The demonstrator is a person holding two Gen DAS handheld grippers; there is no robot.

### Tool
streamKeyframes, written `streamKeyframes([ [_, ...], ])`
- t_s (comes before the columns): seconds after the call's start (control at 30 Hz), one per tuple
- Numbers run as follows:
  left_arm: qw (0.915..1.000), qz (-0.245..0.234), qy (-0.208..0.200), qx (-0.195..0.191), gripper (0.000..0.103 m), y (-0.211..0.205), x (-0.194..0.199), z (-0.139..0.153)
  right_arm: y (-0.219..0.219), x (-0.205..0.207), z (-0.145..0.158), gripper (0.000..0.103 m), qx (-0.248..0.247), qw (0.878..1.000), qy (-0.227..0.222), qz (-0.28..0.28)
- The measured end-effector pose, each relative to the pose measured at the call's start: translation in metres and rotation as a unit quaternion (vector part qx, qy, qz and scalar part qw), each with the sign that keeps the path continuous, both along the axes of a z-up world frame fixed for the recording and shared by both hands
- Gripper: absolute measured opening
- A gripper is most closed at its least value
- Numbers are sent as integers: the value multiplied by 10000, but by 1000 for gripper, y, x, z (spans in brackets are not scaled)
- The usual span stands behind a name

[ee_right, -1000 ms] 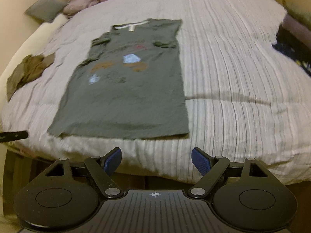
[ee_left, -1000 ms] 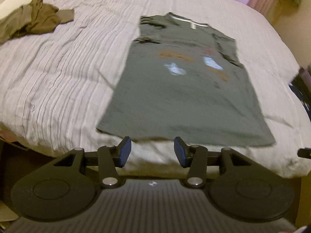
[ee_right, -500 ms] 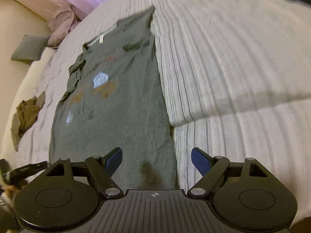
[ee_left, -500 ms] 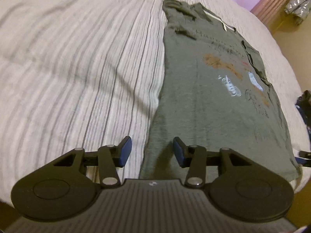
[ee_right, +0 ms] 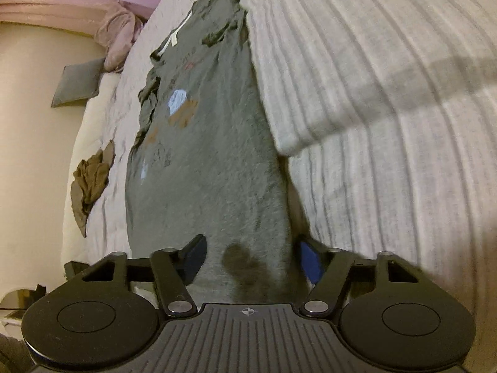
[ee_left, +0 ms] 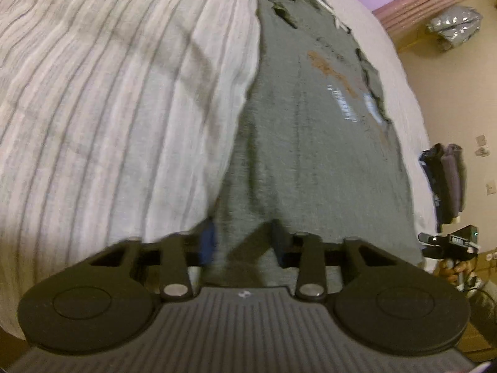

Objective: Fold clothes
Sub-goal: 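Move both grippers to the shirt hem and close them on it, then lift the hem with both grippers and fold it onto the collar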

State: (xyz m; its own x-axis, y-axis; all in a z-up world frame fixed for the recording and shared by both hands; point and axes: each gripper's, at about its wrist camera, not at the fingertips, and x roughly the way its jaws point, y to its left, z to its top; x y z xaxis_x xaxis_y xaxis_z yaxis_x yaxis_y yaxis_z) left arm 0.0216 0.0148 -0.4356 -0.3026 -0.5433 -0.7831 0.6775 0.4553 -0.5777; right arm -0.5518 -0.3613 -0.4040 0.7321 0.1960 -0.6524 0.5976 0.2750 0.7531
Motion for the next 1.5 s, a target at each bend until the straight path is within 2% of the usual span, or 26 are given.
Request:
streamKeyframes([
  [0.03, 10000, 6, -21, 33, 1, 2, 1, 0, 2, 2, -1, 9, 12, 10000, 69, 22],
  [0.07, 10000, 28, 21, -12, 0, 6, 2, 0, 3, 3, -2, 4, 2, 9999, 137, 48],
  [0.2, 9992, 96, -205, -333, 0, 23, -5, 21, 12, -8, 19, 2, -373, 9993, 34, -50],
  [0.4, 9943, 334, -490, -890, 0, 56, -19, 64, 34, -33, 70, 1, -886, 9954, -343, -148],
  [0.5, 9930, 316, -600, -969, 0, 78, -30, 86, 54, -51, 82, 1, -828, 9959, -347, -112],
  [0.7, 9933, 646, -527, -799, 0, 143, -72, 113, 95, -89, 102, 1, -659, 9974, -304, -35],
  [0.83, 9926, 923, -395, -685, 0, 177, -98, 126, 121, -113, 105, 1, -257, 9994, -167, -157],
  [0.9, 9908, 1064, -316, -770, 0, 186, -100, 135, 128, -120, 108, 1, -95, 9995, -157, -238],
  [1.07, 9857, 1166, -323, -1171, 0, 155, -79, 161, 99, -103, 130, 1, -160, 9990, -260, -318],
  [1.2, 9803, 1098, -263, -1618, 0, 96, -40, 176, 51, -72, 148, 2, -334, 9969, -459, -553],
  [1.27, 9773, 1072, -167, -1823, 0, 54, -13, 176, 21, -49, 150, 2, -386, 9954, -499, -723],
  [1.4, 9783, 1004, 128, -1810, 0, -34, 40, 155, -45, 4, 139, 2, -420, 9928, -387, -1050],
  [1.5, 9838, 896, 261, -1528, 0, -104, 72, 122, -95, 47, 115, 2, -342, 9912, -178, -1264],
])
